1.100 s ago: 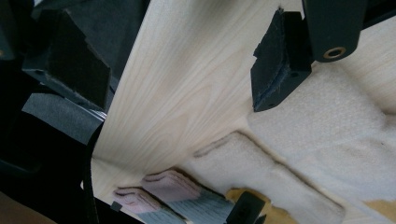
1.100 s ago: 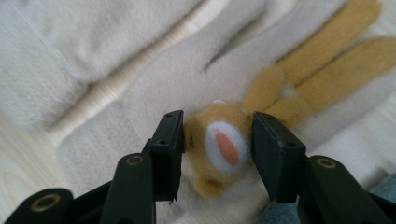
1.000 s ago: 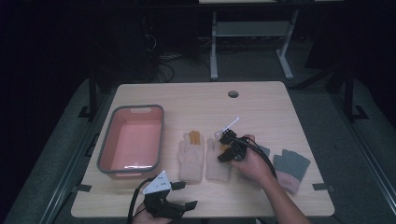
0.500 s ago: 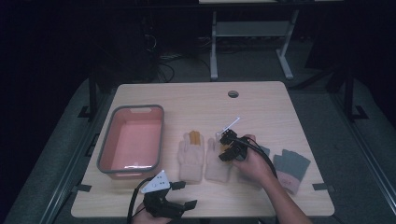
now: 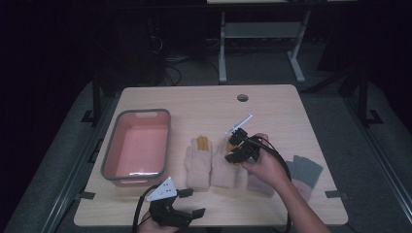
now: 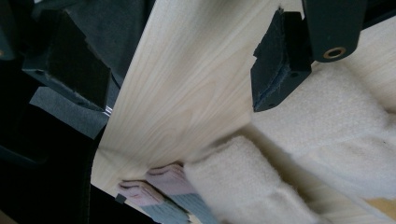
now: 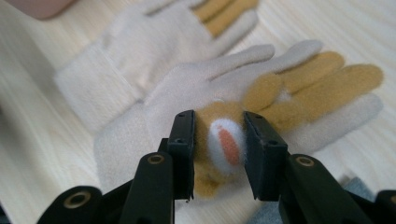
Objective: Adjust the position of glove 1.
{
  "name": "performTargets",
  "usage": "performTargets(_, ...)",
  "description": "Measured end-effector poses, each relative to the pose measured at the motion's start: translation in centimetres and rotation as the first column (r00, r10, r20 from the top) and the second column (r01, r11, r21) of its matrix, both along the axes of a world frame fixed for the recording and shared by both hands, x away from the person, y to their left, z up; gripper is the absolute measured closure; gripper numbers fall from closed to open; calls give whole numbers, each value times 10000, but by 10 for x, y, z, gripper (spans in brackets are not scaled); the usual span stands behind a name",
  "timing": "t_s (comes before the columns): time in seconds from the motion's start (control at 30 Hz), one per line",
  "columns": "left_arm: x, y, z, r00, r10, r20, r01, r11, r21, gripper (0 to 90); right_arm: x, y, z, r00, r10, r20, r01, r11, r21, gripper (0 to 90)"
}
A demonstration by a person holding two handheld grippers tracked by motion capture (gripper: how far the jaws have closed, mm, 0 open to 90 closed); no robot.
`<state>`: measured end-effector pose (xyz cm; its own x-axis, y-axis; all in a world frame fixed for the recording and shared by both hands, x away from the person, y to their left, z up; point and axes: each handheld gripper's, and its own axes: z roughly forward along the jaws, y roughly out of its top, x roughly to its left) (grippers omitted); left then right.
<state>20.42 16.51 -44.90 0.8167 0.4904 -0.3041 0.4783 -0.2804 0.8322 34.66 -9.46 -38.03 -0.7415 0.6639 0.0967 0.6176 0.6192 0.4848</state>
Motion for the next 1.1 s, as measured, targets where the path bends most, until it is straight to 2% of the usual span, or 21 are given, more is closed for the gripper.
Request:
performTargets(0.17, 0, 2, 2, 9999, -37, 119, 37, 10000, -6, 203, -3, 15, 13, 9990, 372, 244, -373, 9993, 22, 658)
performTargets(0.2, -1, 1, 2, 10000, 45, 22, -44, 9999, -119, 203, -3, 21, 16, 9986, 461, 271, -461, 9989, 8, 658)
performTargets(0.33, -2, 3, 3, 10000, -32, 93, 31, 10000, 17, 203, 0, 37, 20, 9953, 795, 546, -783, 9967, -228, 658)
performTargets(0.53, -2, 5, 3, 10000, 2, 58, -2, 10000, -65, 203, 3, 62, 21, 9909, 1244, 520, -1234, 9921, -211, 657)
performTargets(0.63, -3, 6, 4, 10000, 66, 35, -65, 9998, -176, 203, 6, 74, 19, 9879, 1449, 551, -1437, 9893, -247, 657)
performTargets(0.7, -3, 7, 5, 10000, 34, 49, -34, 9999, -110, 203, 7, 80, 16, 9866, 1550, 505, -1537, 9877, -278, 657)
performTargets(0.83, -2, 7, 5, 10000, 42, 45, -41, 9999, -146, 203, 11, 91, 8, 9849, 1693, 362, -1673, 9845, -519, 655)
performTargets(0.93, -3, 8, 5, 10000, 64, 47, -63, 9998, -210, 203, 15, 93, 0, 9854, 1692, 204, -1673, 9833, -710, 653)
performTargets(1.0, -2, 8, 5, 9999, 36, 107, -34, 9998, -180, 203, 19, 92, -6, 9866, 1632, 56, -1626, 9848, -603, 650)
performTargets(1.1, -3, 6, 5, 9999, 106, -9, -106, 9996, -280, 203, 22, 91, -15, 9876, 1568, -99, -1571, 9859, -579, 643)
